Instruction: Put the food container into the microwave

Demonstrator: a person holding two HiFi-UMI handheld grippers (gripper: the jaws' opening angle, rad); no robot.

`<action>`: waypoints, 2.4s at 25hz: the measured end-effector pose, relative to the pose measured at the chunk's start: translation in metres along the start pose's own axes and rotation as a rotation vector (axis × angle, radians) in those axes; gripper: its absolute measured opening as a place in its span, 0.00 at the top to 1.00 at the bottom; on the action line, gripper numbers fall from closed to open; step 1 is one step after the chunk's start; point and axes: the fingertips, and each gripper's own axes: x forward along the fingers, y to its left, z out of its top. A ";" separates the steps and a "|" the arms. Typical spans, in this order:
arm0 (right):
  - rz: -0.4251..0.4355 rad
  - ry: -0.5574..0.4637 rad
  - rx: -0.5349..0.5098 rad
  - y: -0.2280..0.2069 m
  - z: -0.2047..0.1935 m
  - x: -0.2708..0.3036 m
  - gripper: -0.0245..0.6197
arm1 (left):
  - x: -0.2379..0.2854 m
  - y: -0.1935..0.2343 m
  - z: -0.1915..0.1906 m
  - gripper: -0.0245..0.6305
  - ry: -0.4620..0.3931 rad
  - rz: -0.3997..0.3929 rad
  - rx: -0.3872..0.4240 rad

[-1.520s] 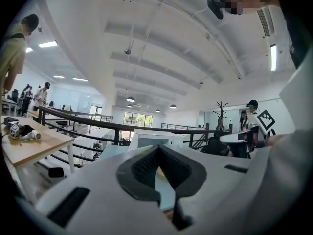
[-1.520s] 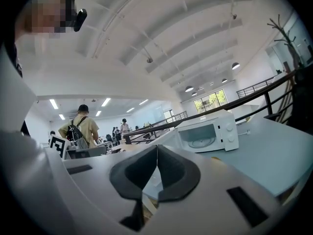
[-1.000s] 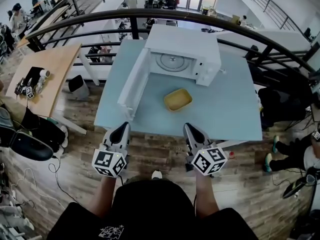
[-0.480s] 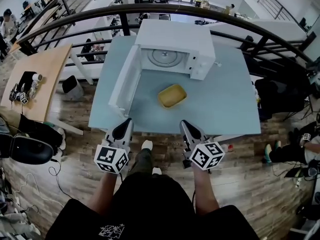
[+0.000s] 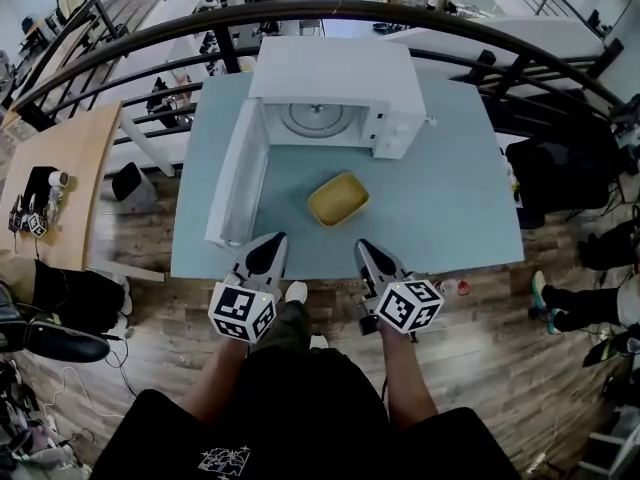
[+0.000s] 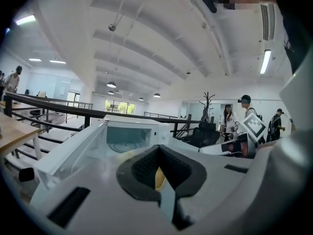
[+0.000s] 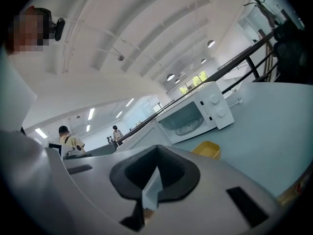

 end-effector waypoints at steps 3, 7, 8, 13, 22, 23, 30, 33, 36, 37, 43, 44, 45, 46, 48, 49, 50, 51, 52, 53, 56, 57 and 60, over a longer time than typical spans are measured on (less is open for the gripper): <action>-0.027 0.015 0.048 -0.016 -0.004 0.023 0.95 | 0.025 0.011 -0.007 0.95 0.021 -0.017 -0.008; -0.080 0.032 0.104 -0.036 -0.010 0.045 0.95 | 0.050 0.026 -0.019 0.95 0.058 -0.047 -0.028; -0.093 0.035 0.117 -0.040 -0.012 0.050 0.95 | 0.056 0.030 -0.022 0.95 0.066 -0.055 -0.033; -0.144 0.040 0.198 -0.061 -0.024 0.068 0.95 | 0.082 0.045 -0.036 0.95 0.089 -0.089 -0.057; -0.200 0.008 0.364 -0.097 -0.039 0.088 0.95 | 0.113 0.063 -0.062 0.95 0.160 -0.103 -0.088; -0.208 0.006 0.381 -0.101 -0.042 0.089 0.95 | 0.116 0.063 -0.065 0.95 0.169 -0.106 -0.086; -0.270 0.006 0.454 -0.134 -0.057 0.096 0.95 | 0.136 0.047 -0.083 0.95 0.202 -0.142 -0.086; -0.278 0.008 0.465 -0.140 -0.061 0.100 0.95 | 0.143 0.045 -0.090 0.95 0.213 -0.150 -0.097; -0.288 0.013 0.474 -0.145 -0.068 0.102 0.95 | 0.149 0.044 -0.099 0.95 0.225 -0.155 -0.103; -0.290 0.016 0.475 -0.146 -0.070 0.104 0.95 | 0.152 0.045 -0.102 0.95 0.229 -0.155 -0.106; -0.293 0.030 0.486 -0.153 -0.078 0.114 0.95 | 0.164 0.050 -0.113 0.95 0.248 -0.155 -0.089; -0.294 0.031 0.490 -0.154 -0.079 0.115 0.95 | 0.166 0.051 -0.115 0.95 0.252 -0.155 -0.085; -0.293 0.033 0.494 -0.156 -0.081 0.116 0.95 | 0.167 0.052 -0.117 0.95 0.255 -0.154 -0.086; -0.292 0.036 0.498 -0.157 -0.082 0.118 0.95 | 0.169 0.053 -0.119 0.95 0.258 -0.152 -0.087; -0.294 0.041 0.503 -0.158 -0.085 0.119 0.95 | 0.171 0.054 -0.122 0.95 0.264 -0.154 -0.085; -0.299 0.041 0.506 -0.159 -0.086 0.118 0.95 | 0.171 0.054 -0.123 0.95 0.268 -0.157 -0.084; -0.304 0.040 0.509 -0.160 -0.087 0.118 0.95 | 0.172 0.054 -0.124 0.95 0.271 -0.160 -0.085; -0.308 0.039 0.511 -0.162 -0.087 0.118 0.95 | 0.173 0.054 -0.125 0.95 0.274 -0.162 -0.086; -0.310 0.040 0.514 -0.163 -0.088 0.119 0.95 | 0.174 0.054 -0.127 0.95 0.277 -0.164 -0.088; -0.310 0.042 0.517 -0.164 -0.089 0.120 0.95 | 0.176 0.055 -0.128 0.95 0.279 -0.165 -0.090; -0.302 0.050 0.530 -0.166 -0.092 0.121 0.95 | 0.179 0.055 -0.131 0.95 0.285 -0.166 -0.096; -0.301 0.049 0.538 -0.167 -0.093 0.121 0.95 | 0.180 0.055 -0.131 0.95 0.286 -0.167 -0.097; -0.303 0.040 0.566 -0.170 -0.094 0.121 0.95 | 0.182 0.054 -0.132 0.95 0.291 -0.170 -0.093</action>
